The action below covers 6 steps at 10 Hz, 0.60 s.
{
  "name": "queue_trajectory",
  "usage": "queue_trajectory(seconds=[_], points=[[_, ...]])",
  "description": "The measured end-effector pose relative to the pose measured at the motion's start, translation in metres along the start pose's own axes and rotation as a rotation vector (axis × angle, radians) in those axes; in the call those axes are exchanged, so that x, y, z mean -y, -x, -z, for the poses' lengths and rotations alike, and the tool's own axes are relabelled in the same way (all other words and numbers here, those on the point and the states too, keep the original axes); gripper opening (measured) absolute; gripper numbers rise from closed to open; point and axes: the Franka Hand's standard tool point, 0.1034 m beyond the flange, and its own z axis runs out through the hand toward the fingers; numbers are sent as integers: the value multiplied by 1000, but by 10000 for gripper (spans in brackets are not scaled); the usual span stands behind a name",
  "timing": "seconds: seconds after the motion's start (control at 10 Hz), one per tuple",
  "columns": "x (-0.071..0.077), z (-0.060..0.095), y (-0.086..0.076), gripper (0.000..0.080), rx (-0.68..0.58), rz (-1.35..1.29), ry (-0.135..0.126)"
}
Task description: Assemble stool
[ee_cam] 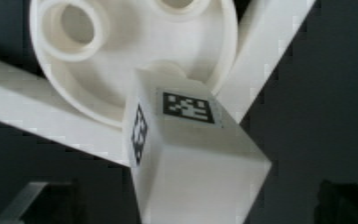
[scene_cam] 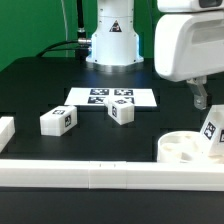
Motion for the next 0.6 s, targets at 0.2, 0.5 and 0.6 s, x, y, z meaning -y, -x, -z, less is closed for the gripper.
queue_trajectory(seconds=[0.2, 0.5, 0.6], points=[[-2, -1, 1, 649, 1, 126, 1], [-4, -1, 2, 649, 4, 327, 4], [-5, -1, 3, 649, 11, 429, 12]])
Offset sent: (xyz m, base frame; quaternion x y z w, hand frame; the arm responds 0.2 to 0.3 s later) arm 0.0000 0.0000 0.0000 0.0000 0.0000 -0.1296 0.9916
